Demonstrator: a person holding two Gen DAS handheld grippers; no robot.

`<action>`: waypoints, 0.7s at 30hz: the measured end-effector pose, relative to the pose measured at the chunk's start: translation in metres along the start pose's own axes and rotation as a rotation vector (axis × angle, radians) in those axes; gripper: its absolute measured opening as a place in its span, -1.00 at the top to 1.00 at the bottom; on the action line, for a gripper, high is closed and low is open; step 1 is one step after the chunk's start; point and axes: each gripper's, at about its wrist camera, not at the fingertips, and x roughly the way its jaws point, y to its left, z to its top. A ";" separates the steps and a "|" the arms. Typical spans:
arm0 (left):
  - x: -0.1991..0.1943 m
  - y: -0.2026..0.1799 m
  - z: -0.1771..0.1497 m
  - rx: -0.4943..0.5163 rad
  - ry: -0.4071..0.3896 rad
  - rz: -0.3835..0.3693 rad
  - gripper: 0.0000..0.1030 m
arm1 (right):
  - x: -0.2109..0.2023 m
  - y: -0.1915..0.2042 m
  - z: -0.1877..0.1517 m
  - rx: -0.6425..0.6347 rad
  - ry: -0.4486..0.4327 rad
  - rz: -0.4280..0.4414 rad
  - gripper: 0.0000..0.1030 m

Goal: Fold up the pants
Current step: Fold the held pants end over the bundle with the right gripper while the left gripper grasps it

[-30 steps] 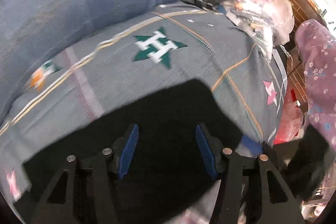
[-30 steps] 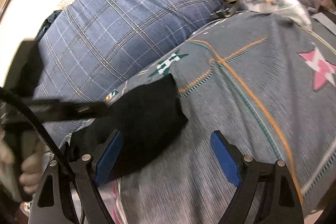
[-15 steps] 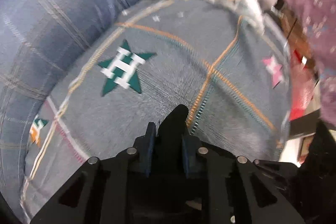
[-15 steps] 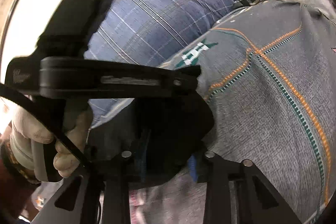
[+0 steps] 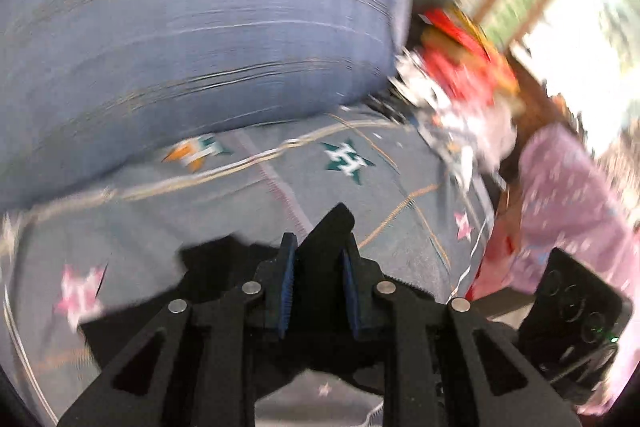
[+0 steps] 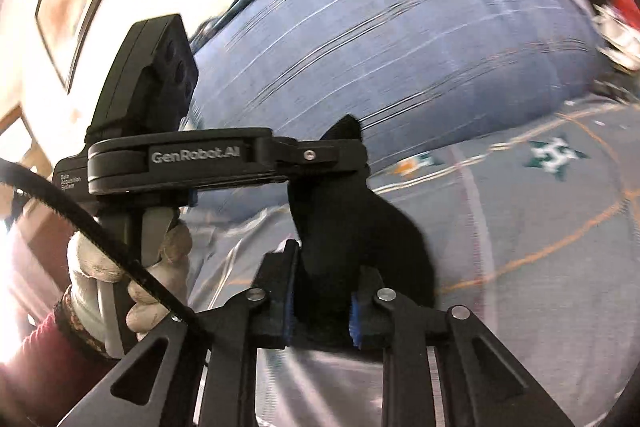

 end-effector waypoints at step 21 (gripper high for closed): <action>-0.043 0.220 -0.120 -0.608 -0.168 -0.143 0.40 | 0.184 0.076 -0.066 -0.084 0.367 0.026 0.57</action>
